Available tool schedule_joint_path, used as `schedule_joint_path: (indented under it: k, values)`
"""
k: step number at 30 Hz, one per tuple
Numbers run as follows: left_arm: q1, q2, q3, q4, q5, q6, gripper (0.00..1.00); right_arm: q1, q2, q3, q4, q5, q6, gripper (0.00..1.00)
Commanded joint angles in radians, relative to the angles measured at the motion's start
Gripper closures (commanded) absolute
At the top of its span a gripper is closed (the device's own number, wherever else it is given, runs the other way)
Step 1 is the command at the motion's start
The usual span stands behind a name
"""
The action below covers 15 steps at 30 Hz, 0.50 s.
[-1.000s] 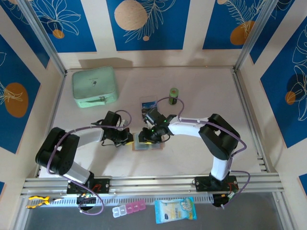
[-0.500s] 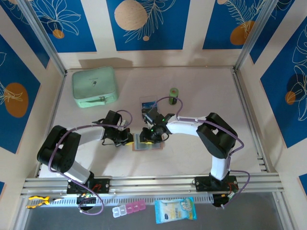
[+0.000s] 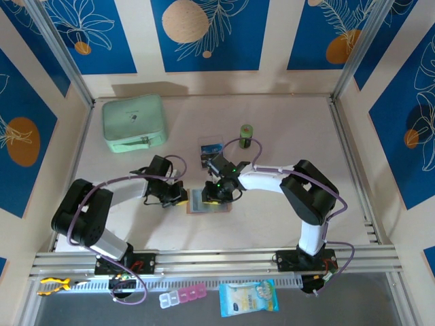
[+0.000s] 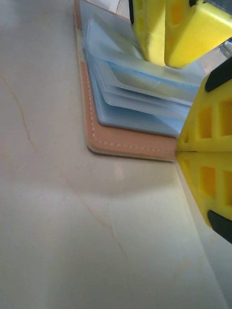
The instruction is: Take the credit cards out of the card holder
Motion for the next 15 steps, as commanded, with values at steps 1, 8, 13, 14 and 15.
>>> schedule_joint_path:
  k: [1,8,13,14,15]
  values:
    - [-0.001,-0.050,0.031,-0.048,-0.024,0.008,0.92,-0.007,-0.018,-0.040,0.005,-0.023,0.007,0.73]
    - [-0.046,-0.124,0.051,0.036,-0.002,-0.083,0.82,-0.027,-0.045,-0.104,0.095,-0.072,0.023,0.75]
    - [-0.097,-0.121,0.078,0.014,-0.029,-0.108,0.73,-0.044,-0.063,-0.164,0.181,-0.114,0.047,0.76]
    - [-0.108,-0.115,0.076,0.009,-0.049,-0.113,0.72,-0.047,-0.063,-0.178,0.206,-0.130,0.055,0.76]
    - [-0.115,-0.110,0.071,0.012,-0.068,-0.120,0.72,-0.050,-0.063,-0.189,0.228,-0.139,0.061,0.76]
